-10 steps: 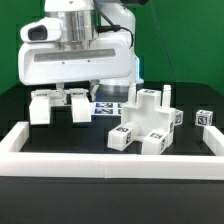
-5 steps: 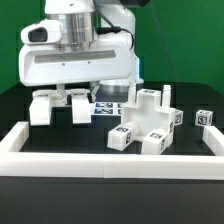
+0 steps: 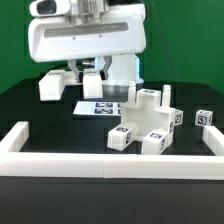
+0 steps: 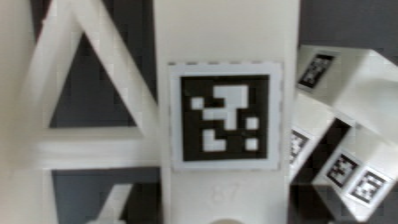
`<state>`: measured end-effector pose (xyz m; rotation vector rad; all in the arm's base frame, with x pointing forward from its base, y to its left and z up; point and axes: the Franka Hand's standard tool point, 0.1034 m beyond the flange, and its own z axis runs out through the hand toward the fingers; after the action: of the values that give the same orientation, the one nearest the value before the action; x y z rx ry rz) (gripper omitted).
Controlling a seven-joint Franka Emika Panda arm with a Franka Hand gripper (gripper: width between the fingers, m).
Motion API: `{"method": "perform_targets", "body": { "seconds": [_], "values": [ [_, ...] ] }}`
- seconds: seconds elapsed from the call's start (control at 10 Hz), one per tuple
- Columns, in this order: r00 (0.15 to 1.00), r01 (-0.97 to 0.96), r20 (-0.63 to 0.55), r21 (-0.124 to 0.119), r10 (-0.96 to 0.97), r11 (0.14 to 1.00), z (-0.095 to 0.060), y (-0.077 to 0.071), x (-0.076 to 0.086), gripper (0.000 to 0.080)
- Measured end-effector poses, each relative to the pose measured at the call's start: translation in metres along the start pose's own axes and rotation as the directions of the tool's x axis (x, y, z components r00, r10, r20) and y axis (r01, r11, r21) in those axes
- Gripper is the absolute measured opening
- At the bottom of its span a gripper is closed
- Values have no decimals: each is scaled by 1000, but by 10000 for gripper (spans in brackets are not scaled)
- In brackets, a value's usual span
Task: Assemble chair
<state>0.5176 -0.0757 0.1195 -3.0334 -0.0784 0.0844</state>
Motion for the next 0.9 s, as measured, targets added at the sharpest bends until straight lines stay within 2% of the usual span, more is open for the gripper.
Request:
{"method": "perform_targets", "body": {
  "seconds": [0.1,0.4,0.7,0.9],
  "values": [
    [1000,6,1,0,-6,1000,1,-4,1,290],
    [1000,24,5,1,-24,1000,3,-2,-1,290],
    [980,197,7,2,-197,980,4,-1,-1,290],
    [983,181,8,3,-181,983,5,-1,-1,290]
  ]
}}
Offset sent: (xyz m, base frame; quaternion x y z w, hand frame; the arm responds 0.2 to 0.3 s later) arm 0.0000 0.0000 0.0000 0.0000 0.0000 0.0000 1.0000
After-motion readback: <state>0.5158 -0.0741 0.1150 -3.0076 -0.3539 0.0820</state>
